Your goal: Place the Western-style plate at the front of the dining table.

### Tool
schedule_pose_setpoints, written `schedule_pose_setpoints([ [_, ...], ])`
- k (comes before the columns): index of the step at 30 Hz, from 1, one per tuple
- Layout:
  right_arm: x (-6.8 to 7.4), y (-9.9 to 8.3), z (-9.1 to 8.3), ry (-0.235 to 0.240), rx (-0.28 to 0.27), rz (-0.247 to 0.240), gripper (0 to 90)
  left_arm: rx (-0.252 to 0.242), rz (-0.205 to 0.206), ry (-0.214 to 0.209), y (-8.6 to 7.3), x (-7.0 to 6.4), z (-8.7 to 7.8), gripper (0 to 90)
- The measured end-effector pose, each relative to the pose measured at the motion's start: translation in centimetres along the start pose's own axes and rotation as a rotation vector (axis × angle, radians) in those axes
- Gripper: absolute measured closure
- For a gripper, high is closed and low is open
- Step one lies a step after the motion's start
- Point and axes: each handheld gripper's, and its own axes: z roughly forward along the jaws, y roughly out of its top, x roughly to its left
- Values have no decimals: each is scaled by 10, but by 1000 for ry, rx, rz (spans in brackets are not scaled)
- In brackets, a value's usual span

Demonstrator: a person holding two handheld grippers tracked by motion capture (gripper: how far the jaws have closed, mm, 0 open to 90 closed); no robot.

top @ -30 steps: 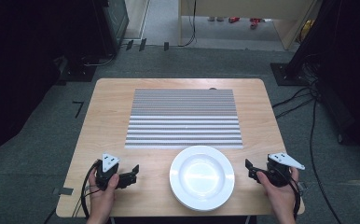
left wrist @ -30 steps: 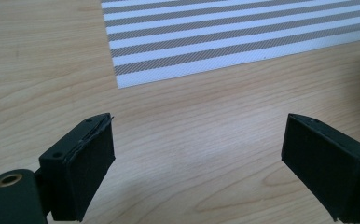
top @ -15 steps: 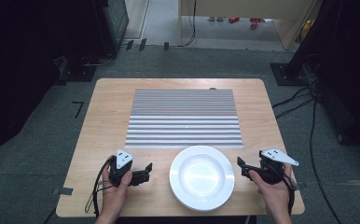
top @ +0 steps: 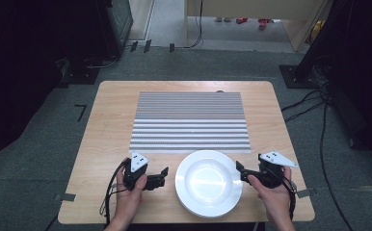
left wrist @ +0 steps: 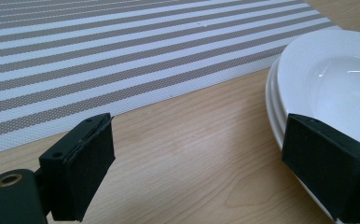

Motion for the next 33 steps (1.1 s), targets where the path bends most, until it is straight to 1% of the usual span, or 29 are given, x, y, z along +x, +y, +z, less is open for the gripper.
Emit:
schedule_pose_setpoints([
  [6, 8, 1, 4, 20, 3, -8, 94, 1, 3, -25, 2, -9, 4, 97],
  [11, 15, 0, 7, 35, 10, -11, 95, 3, 12, -54, 5, -20, 9, 96],
  [14, 18, -1, 8, 42, 11, -6, 95, 2, 15, -68, 7, -26, 12, 97],
  [15, 18, -1, 8, 44, 12, -4, 95, 2, 15, -68, 7, -26, 12, 96],
  [16, 19, -2, 8, 47, 11, 0, 96, 2, 12, -79, 7, -30, 14, 96],
  [20, 22, -4, 9, 56, 15, 3, 102, 5, 10, -98, 6, -37, 17, 97],
  [21, 23, -5, 9, 57, 19, 8, 159, 6, 10, -101, 6, -39, 17, 96],
  [22, 24, -6, 9, 52, 16, 14, 168, 3, 8, -109, 5, -40, 17, 96],
  [23, 24, -8, 9, 61, 22, 20, 180, 0, 7, -117, 5, -41, 17, 97],
  [24, 25, -9, 9, 71, 25, 22, 210, -2, 4, -121, 4, -42, 17, 96],
  [26, 26, -13, 8, 72, 20, 16, 270, -3, -3, -127, 3, -43, 17, 97],
  [30, 27, -22, 1, 83, 5, -5, 445, 4, -9, -138, -1, -48, 18, 96],
  [33, 27, -27, 0, 86, 15, -2, 532, 10, -20, -147, -3, -49, 19, 105],
])
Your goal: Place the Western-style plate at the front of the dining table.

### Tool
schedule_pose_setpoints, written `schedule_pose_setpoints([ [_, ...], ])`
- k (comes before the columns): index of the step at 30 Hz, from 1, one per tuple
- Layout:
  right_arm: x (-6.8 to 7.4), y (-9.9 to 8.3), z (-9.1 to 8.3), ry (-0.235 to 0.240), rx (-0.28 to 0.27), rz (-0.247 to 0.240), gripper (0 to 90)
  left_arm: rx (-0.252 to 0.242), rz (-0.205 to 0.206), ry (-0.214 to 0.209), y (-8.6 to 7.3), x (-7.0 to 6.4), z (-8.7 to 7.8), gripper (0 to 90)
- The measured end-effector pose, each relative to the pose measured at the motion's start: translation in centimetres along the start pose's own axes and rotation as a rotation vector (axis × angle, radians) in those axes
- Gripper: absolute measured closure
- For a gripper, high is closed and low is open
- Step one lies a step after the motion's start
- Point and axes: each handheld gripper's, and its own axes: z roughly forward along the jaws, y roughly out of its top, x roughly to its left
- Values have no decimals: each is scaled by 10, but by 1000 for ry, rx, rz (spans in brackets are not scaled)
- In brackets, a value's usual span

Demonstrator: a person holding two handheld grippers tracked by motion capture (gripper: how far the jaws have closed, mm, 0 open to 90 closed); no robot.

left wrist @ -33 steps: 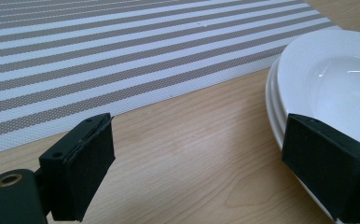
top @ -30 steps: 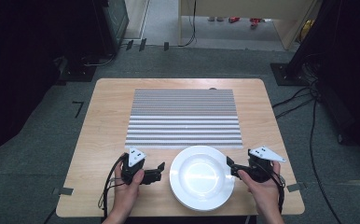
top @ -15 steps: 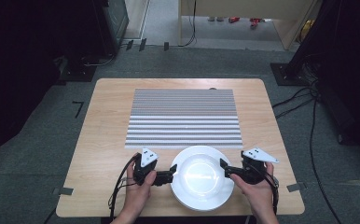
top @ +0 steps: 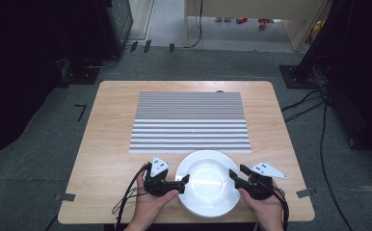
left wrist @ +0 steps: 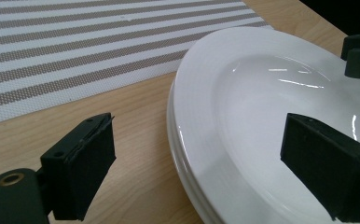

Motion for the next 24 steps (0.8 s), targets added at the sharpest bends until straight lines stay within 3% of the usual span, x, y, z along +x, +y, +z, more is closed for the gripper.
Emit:
schedule_pose_setpoints([
  [4, 0, -5, 0, -11, -10, 51, 606, 19, 8, -5, -5, -3, 3, 156],
  [12, -2, -9, -2, -13, -15, 88, 662, 47, 25, -4, -15, -6, 6, 388],
  [16, -6, -10, -5, -1, 6, 150, 689, 42, 27, -19, -16, -6, 5, 463],
  [18, -8, -12, -5, 0, -2, 139, 719, 37, 33, -13, -16, -7, 4, 474],
  [20, -10, -12, -8, 7, -18, 161, 793, 31, 29, -14, -17, -7, 3, 483],
  [22, -13, -11, -11, 20, -20, 187, 807, 30, 29, -14, -17, -7, 3, 486],
  [24, -11, -11, -11, 8, 2, 165, 791, 23, 29, -10, -18, -8, 2, 489],
])
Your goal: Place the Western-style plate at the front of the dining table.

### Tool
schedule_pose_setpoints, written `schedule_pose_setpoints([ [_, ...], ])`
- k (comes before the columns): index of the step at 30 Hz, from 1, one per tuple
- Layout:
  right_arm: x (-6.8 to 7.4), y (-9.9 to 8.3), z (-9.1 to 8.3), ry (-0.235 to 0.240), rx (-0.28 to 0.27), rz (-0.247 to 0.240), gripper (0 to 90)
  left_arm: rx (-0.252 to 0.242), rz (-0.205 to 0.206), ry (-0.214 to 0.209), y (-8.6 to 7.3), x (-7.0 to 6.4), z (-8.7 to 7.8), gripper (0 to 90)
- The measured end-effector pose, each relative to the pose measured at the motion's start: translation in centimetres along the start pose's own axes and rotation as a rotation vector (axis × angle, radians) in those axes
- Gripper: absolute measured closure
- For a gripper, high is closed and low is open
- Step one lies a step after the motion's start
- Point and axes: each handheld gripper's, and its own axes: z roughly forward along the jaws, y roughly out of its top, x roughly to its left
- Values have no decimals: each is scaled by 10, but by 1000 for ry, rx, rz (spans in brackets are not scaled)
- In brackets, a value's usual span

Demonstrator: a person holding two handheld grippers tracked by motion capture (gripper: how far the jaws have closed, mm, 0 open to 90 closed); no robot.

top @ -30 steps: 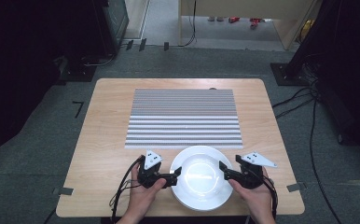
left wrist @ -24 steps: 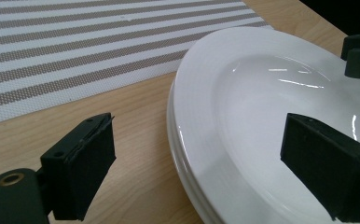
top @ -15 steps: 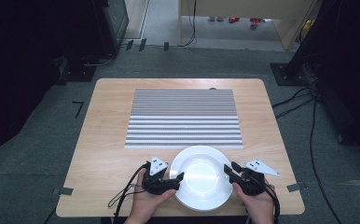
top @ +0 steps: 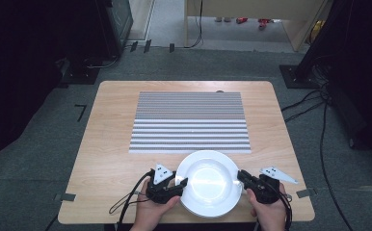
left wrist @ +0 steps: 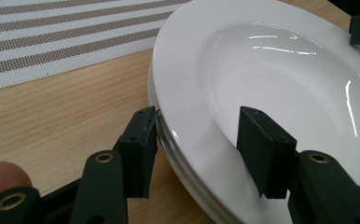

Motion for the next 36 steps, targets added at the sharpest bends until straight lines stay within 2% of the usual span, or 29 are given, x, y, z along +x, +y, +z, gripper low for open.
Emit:
schedule_pose_setpoints([
  [1, 2, -1, 1, -6, 5, -15, 782, -1, 1, 2, 0, 0, 0, 491],
  [4, 3, -1, 1, -17, 0, -17, 777, -2, -3, -1, 0, 0, 0, 496],
  [11, -4, -1, 1, 35, -6, 72, 789, -4, -8, 3, 0, 0, -1, 502],
  [21, -7, -2, 2, 63, -26, 124, 799, -10, -19, -3, -1, 1, -1, 514],
  [25, -7, -2, 3, 66, -34, 126, 797, -14, -24, -5, 0, 2, -1, 522],
  [33, -7, -1, 1, 133, -73, 164, 786, -19, -25, -1, 0, 2, -2, 548],
  [36, -7, -1, 3, 149, -70, 171, 771, -20, -24, 0, -1, 2, -2, 550],
])
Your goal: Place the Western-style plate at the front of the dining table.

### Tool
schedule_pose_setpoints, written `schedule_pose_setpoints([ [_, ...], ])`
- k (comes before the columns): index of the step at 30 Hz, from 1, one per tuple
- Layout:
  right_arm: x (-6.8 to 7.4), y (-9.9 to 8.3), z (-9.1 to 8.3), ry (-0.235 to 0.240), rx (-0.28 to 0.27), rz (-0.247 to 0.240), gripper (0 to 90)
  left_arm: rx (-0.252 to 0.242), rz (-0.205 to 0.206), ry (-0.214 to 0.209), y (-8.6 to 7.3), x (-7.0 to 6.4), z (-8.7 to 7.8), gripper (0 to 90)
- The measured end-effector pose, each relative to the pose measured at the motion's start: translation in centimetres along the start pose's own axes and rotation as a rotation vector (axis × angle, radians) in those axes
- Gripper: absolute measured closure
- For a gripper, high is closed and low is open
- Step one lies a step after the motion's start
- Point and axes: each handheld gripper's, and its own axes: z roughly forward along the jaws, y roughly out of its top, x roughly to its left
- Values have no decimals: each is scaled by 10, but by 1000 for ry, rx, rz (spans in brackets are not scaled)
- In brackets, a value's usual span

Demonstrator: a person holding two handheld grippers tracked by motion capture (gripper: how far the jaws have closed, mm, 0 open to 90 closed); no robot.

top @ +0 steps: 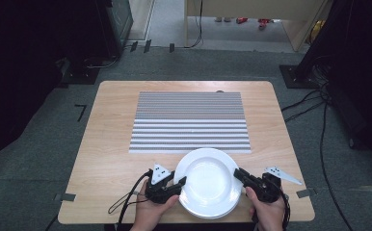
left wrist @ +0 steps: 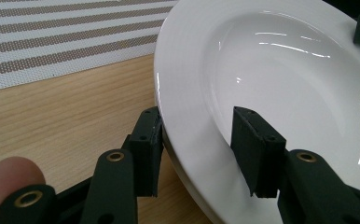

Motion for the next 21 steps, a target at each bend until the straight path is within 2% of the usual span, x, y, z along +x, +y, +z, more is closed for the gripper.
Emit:
schedule_pose_setpoints([
  [7, -1, -1, 3, 5, -3, 10, 766, -12, -5, -7, 0, 1, -1, 559],
  [11, -2, -3, 5, 7, 2, 17, 760, -36, -52, -42, 0, 7, -3, 594],
  [16, -4, -4, 8, 12, -4, 31, 760, -42, -57, -46, 0, 8, -2, 603],
  [21, -2, -4, 7, 14, -24, 23, 762, -56, -98, -63, -1, 11, -3, 624],
])
